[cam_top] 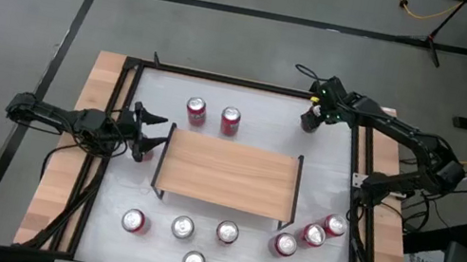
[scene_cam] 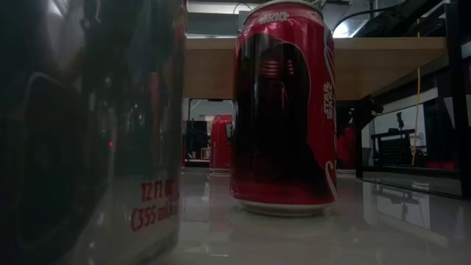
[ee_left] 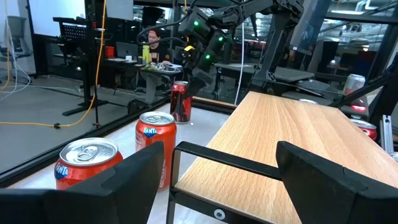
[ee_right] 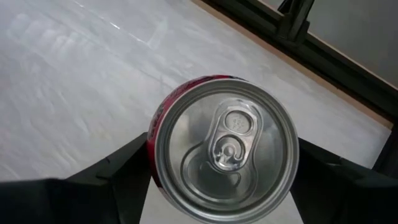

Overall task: Place canned beverage on shelf
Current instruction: Put the red black soda can on the shelf

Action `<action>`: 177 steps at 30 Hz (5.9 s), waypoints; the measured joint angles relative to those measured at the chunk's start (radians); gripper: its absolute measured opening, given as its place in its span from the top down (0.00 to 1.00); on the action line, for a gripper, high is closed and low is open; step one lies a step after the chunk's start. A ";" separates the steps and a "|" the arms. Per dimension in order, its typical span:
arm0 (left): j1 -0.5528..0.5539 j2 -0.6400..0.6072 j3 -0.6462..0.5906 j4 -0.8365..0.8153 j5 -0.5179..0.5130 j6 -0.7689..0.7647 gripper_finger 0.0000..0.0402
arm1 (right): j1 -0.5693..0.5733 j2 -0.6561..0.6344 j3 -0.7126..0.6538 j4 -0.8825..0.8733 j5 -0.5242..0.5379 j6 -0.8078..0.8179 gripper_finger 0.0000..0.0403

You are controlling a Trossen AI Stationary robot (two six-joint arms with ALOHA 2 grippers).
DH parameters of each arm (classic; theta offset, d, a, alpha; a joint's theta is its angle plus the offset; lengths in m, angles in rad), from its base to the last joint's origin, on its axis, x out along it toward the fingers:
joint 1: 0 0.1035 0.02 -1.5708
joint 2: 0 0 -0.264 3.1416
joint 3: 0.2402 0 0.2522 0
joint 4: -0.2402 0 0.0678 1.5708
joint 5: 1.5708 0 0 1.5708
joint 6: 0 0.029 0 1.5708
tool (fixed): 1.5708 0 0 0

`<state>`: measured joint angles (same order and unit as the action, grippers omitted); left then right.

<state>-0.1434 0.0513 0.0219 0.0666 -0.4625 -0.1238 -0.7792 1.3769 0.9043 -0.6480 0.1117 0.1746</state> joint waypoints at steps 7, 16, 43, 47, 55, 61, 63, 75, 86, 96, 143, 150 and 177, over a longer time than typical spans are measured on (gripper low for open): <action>0.000 0.000 0.000 0.000 0.000 0.000 0.24 | 0.000 0.000 0.000 -0.004 -0.005 -0.022 0.25; 0.000 0.000 0.000 -0.007 0.000 0.000 0.24 | 0.000 0.001 -0.002 -0.015 -0.024 -0.021 0.09; 0.000 0.000 0.000 -0.006 0.000 0.000 0.24 | 0.000 0.000 -0.001 -0.005 -0.015 -0.391 0.07; 0.000 0.000 0.000 -0.006 0.000 0.000 0.24 | 0.000 0.000 -0.001 -0.008 -0.015 -0.524 0.07; 0.000 0.000 0.000 -0.006 0.000 0.003 0.24 | 0.000 0.000 0.000 -0.008 -0.015 -0.794 0.07; 0.000 0.000 0.000 -0.006 0.000 0.003 0.24 | 0.000 0.000 0.000 -0.008 -0.014 -1.000 0.07; 0.000 0.000 0.000 -0.006 0.000 0.003 0.24 | 0.000 0.000 0.000 -0.008 -0.014 -1.051 0.07; 0.000 0.000 0.000 -0.006 0.000 0.003 0.24 | 0.000 0.000 0.000 -0.004 -0.016 -1.072 0.07; 0.000 0.000 0.000 -0.006 0.000 0.003 0.24 | 0.000 0.000 0.000 -0.004 -0.024 -1.070 0.07; 0.000 0.000 0.000 -0.006 0.000 0.003 0.24 | 0.000 0.000 0.000 -0.006 -0.037 -1.048 0.07; 0.000 0.000 0.000 -0.006 0.000 0.002 0.24 | 0.001 0.002 0.487 -0.479 -0.101 -0.706 0.25; 0.000 0.000 0.000 -0.006 0.000 0.002 0.24 | 0.018 0.001 0.696 -0.595 -0.182 -0.640 0.25; 0.000 0.000 0.000 -0.006 0.000 0.002 0.24 | 0.725 0.012 0.860 -0.681 -0.053 -0.188 0.25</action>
<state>-0.1432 0.0513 0.0219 0.0608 -0.4629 -0.1215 -0.0537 1.3889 1.7645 -1.3289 0.0587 -0.0132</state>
